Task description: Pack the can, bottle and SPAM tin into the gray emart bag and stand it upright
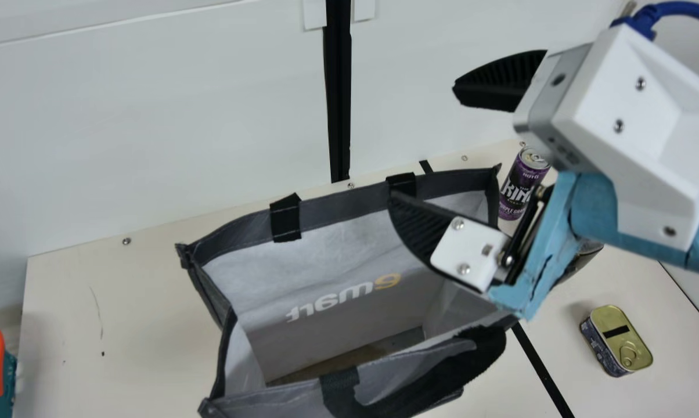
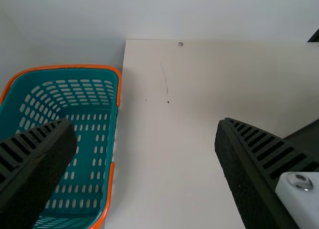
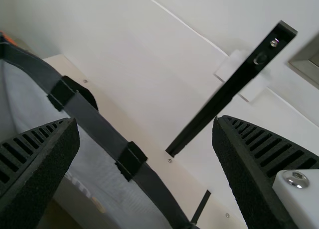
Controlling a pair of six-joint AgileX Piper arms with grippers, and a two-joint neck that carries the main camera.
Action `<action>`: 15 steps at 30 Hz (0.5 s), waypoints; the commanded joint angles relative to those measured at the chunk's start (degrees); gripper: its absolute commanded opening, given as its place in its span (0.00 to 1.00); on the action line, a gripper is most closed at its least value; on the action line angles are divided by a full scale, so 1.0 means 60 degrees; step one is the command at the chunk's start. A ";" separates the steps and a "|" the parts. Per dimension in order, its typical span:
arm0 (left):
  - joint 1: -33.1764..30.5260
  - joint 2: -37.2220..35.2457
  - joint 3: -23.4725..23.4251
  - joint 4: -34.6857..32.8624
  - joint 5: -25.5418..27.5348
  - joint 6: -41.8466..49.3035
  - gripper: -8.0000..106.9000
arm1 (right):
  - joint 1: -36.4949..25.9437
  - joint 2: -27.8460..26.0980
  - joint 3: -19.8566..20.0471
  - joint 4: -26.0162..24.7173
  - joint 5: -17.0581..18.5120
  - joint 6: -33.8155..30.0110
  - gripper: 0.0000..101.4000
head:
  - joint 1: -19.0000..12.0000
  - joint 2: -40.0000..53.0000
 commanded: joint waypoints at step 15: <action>0.0000 0.0000 0.0000 0.0000 0.0000 0.0000 0.85 | -0.2770 0.0597 0.0026 0.0659 0.0005 -0.0813 0.94 | -0.0216 -0.0023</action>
